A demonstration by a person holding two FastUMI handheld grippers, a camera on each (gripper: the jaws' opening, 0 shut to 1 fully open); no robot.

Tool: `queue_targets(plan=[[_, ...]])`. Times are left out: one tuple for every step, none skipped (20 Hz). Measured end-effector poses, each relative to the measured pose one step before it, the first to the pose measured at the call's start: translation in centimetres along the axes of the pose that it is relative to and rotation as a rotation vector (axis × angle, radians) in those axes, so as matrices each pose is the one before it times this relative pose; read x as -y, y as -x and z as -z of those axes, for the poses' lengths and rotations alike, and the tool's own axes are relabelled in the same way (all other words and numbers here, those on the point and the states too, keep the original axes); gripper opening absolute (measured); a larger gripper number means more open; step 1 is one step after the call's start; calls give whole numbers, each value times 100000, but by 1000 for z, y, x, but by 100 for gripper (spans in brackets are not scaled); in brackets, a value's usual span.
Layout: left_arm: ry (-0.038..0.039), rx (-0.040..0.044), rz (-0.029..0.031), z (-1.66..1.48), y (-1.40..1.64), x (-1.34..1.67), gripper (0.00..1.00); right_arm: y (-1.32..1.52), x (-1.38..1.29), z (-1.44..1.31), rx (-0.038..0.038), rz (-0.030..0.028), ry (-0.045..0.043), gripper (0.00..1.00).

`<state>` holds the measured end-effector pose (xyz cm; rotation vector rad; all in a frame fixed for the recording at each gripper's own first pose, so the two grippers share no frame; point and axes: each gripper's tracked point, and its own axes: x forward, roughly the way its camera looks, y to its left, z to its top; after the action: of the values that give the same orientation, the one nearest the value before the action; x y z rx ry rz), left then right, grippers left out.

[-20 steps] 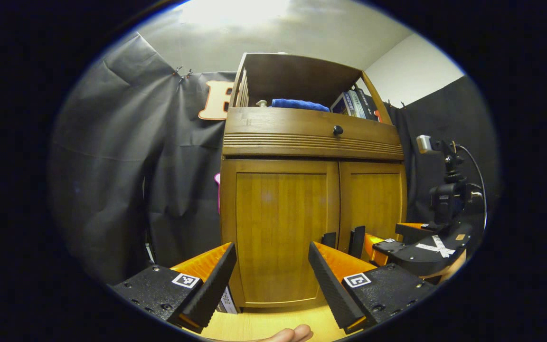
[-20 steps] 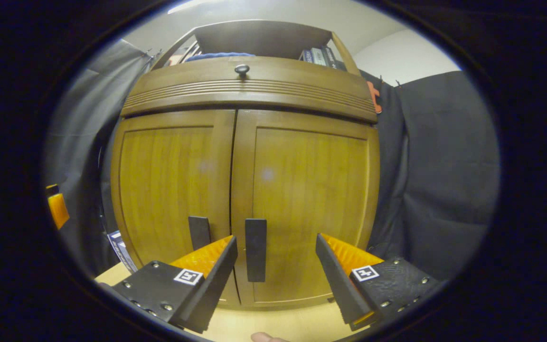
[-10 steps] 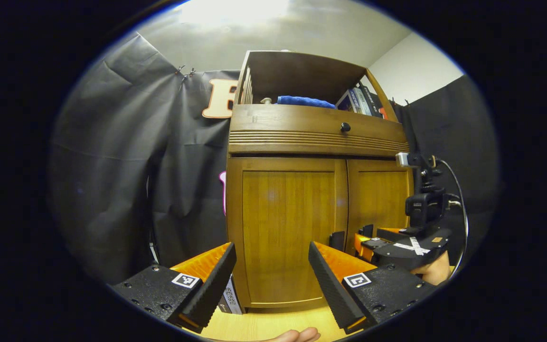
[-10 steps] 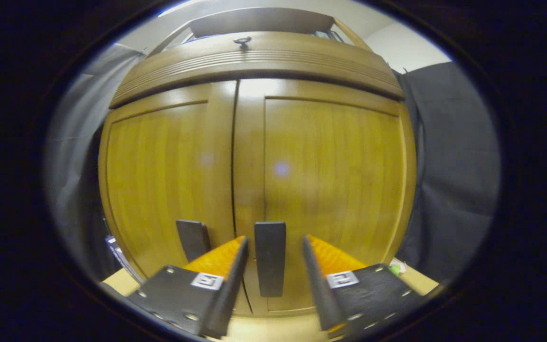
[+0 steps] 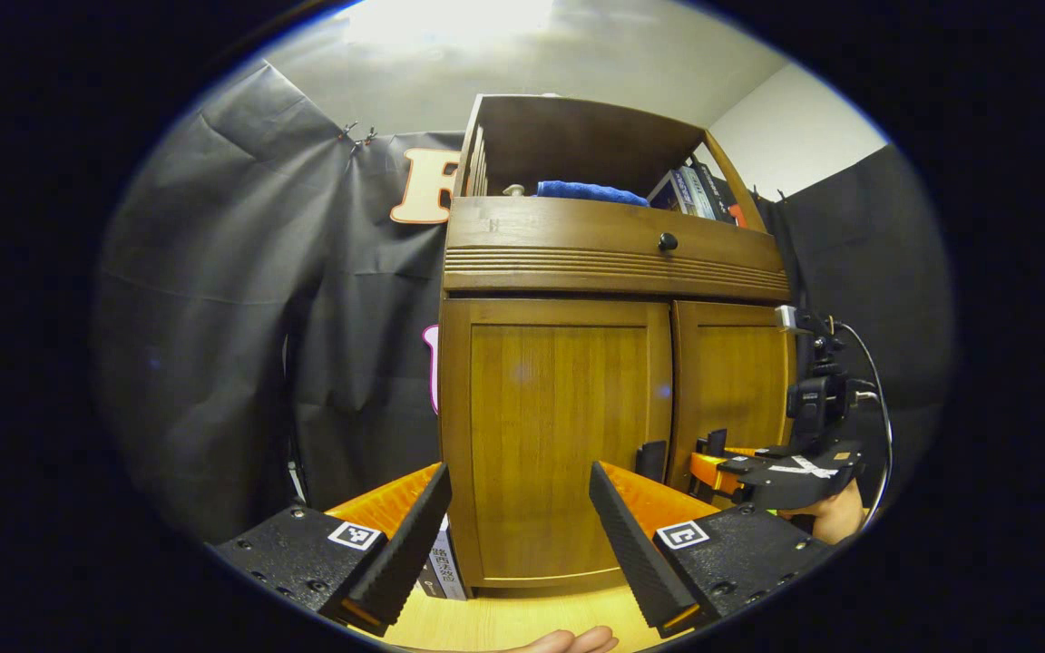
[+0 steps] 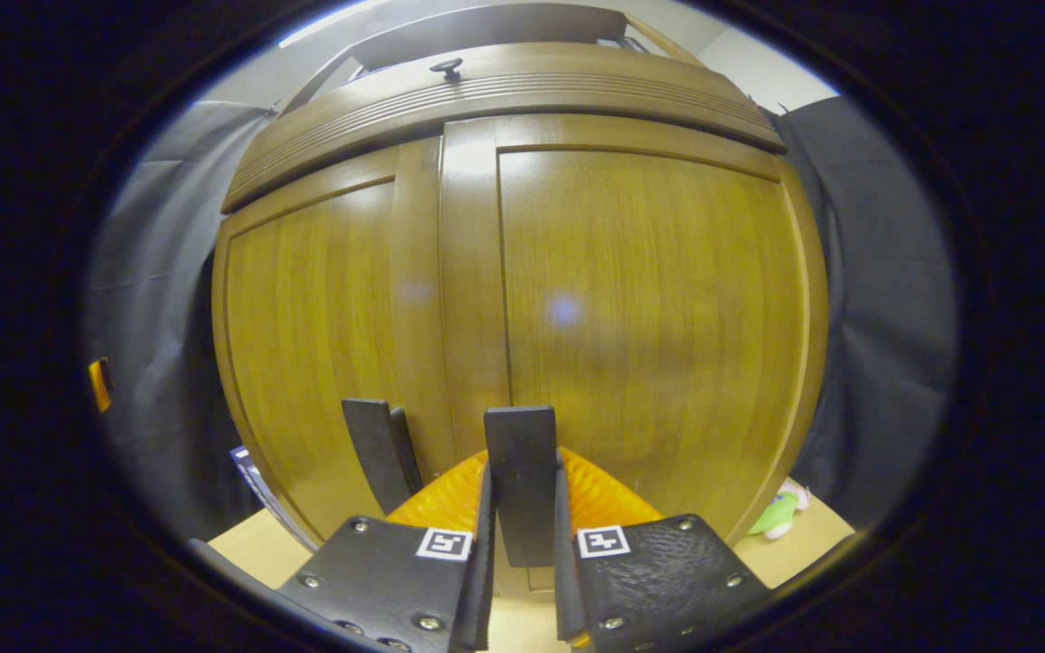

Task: Open the right door of the double-door shoe cabinet with the right hand, and open the left door with the left hand.

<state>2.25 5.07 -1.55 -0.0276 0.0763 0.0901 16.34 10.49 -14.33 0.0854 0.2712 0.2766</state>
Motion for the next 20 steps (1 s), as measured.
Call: queue_targets(plan=[[-158, 425, 43, -258, 62, 49, 91, 288, 75, 8, 171, -694, -376, 28], [29, 479, -128, -24, 206, -70, 91, 333, 37, 82, -107, -584, -207, 28], [192, 618, -233, -128, 63, -79, 91, 374, 113, -16, -232, -466, -118, 28], [293, 408, -228, -137, 117, 22, 91, 299, 57, 43, -236, -382, 106, 28], [92, -218, 113, -16, 69, -29, 91, 312, 112, -14, 63, -246, 12, 28], [208, 107, 572, 53, 118, 29, 91, 474, 35, 170, -279, -136, 298, 28], [294, -127, 679, -64, 51, 127, 91, 335, 89, 34, -203, -95, 205, 28], [480, -530, 680, 118, 3, 76, 91, 408, 70, 80, -420, -55, 495, 28], [458, -768, 669, 171, -143, 111, 91, 394, 99, 38, -474, -146, 553, 28], [254, -974, 779, 232, -137, 62, 91, 356, 118, 26, -221, -150, 19, 28], [504, -860, 605, 161, -157, 147, 91, 294, 89, 65, -221, -202, 101, 28], [1063, -1182, 836, 295, -174, 59, 95, 345, 64, 13, -207, -177, 260, 28], [946, -1195, 1186, 135, -91, 162, 92, 287, 81, -33, -11, -30, 114, 28], [502, -755, 1309, 152, -67, 189, 92, 322, -24, 56, -322, 147, 16, 28], [1013, -62, 801, -103, 64, 86, 92, 258, 50, -86, -63, 142, 171, 28], [811, 56, -123, -9, 170, -44, 91, 295, 101, 30, -135, 303, 62, 28], [122, 801, -337, -166, 149, -96, 91, 211, 62, -14, 145, 370, 46, 28], [-432, 841, 190, -44, -25, 102, 91, 344, 186, 70, 214, 601, 238, 28], [-463, 503, 584, -126, 16, 80, 90, 331, 167, 20, 120, 659, 710, 28], [-326, -8, 608, 61, 124, 36, 94, 305, 95, 49, 25, 797, 513, 28]])
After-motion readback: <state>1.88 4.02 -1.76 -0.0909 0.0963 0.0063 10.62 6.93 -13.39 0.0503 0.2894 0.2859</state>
